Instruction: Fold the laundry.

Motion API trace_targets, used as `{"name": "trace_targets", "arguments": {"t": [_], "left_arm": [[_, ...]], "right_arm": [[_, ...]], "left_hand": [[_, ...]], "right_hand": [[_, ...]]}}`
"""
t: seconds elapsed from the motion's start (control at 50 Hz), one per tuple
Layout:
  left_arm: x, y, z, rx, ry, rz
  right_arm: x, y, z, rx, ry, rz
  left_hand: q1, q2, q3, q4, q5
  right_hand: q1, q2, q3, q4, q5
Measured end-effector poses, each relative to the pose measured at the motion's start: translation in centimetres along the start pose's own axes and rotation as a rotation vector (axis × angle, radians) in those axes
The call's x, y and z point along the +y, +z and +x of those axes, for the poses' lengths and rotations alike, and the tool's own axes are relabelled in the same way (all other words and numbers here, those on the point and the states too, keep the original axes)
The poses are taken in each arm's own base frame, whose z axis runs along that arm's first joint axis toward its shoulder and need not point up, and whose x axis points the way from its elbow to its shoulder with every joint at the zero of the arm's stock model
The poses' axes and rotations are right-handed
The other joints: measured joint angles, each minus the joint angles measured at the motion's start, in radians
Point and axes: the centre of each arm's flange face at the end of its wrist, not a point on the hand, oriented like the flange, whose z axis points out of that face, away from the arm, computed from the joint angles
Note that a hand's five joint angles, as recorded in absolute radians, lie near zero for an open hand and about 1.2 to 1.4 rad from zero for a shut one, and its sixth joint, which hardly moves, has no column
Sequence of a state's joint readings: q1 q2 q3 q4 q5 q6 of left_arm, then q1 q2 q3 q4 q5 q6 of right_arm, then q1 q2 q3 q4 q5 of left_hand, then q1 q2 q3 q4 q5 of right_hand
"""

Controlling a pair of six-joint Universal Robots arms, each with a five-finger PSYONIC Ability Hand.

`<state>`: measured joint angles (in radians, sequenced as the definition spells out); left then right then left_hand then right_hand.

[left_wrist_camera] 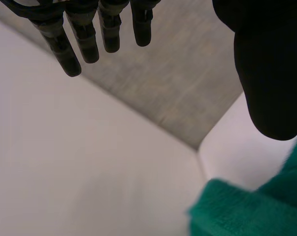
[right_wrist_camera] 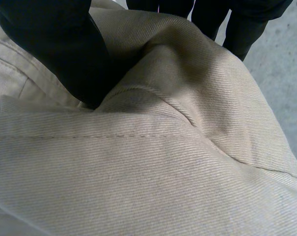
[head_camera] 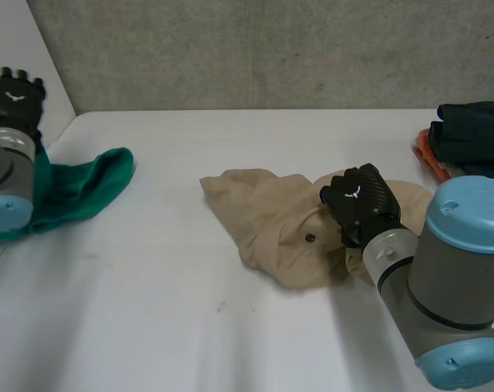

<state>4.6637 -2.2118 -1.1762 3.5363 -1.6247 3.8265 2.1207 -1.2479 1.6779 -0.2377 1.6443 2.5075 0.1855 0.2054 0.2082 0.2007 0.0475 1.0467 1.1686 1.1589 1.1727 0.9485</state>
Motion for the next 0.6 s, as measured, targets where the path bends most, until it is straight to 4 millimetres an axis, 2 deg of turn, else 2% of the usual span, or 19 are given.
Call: {"name": "trace_targets", "arguments": {"t": [0.12, 0.16, 0.18, 0.24, 0.32, 0.36, 0.44, 0.5, 0.54, 0.6], "left_arm": [[-4.4, -5.1, 3.8, 0.186, -0.025, 0.092], [-5.7, -6.9, 5.2, 0.261, -0.035, 0.131], [-6.6, -8.3, 6.3, 0.316, -0.042, 0.160], [-8.1, -11.0, 8.4, 0.417, -0.054, 0.208], [-9.5, -13.7, 10.6, 0.512, -0.064, 0.255], [-10.4, -15.1, 11.7, 0.560, -0.070, 0.285], [-11.4, -16.0, 12.8, 0.612, -0.078, 0.334], [-11.6, -15.7, 14.1, 0.665, -0.081, 0.356], [-11.3, -15.4, 15.1, 0.707, -0.080, 0.350], [-10.5, -15.0, 16.7, 0.778, -0.076, 0.319]], "right_arm": [[-1.4, -1.0, 0.2, -0.042, 0.001, 0.076], [-1.8, -1.3, 0.1, -0.067, 0.000, 0.103], [-2.0, -1.5, 0.0, -0.088, -0.001, 0.119], [-2.6, -2.0, 0.3, -0.107, 0.005, 0.144], [-3.3, -2.6, 2.0, -0.084, 0.039, 0.154], [-3.8, -3.2, 3.9, -0.043, 0.089, 0.152], [-3.7, -4.0, 7.2, 0.033, 0.204, 0.114], [-2.3, -4.7, 9.8, 0.088, 0.328, 0.020], [-1.1, -5.1, 10.8, 0.105, 0.397, -0.051], [0.6, -5.8, 10.9, 0.095, 0.474, -0.146]], "left_hand": [[0.000, 0.000, 0.000, 0.000, 0.000], [0.000, 0.000, 0.000, 0.000, 0.000], [0.000, 0.000, 0.000, 0.000, 0.000], [0.000, 0.000, 0.000, 0.000, 0.000], [0.000, 0.000, 0.000, 0.000, 0.000], [0.000, 0.000, 0.000, 0.000, 0.000], [0.000, 0.000, 0.000, 0.000, 0.000], [0.000, 0.000, 0.000, 0.000, 0.000], [0.000, 0.000, 0.000, 0.000, 0.000], [0.000, 0.000, 0.000, 0.000, 0.000]], "right_hand": [[0.000, 0.000, 0.007, 0.002, 0.000], [-0.141, -0.159, -0.149, -0.154, -0.152], [-0.442, -0.470, -0.448, -0.450, -0.458], [-0.788, -0.876, -0.849, -0.859, -0.844], [-0.824, -0.958, -0.952, -0.964, -0.901], [-0.824, -0.958, -0.952, -0.968, -0.901], [-0.824, -0.958, -0.952, -0.968, -0.901], [-0.824, -0.958, -0.952, -0.968, -0.901], [-0.824, -0.958, -0.952, -0.968, -0.901], [-0.824, -0.958, -0.952, -0.968, -0.901]]}}
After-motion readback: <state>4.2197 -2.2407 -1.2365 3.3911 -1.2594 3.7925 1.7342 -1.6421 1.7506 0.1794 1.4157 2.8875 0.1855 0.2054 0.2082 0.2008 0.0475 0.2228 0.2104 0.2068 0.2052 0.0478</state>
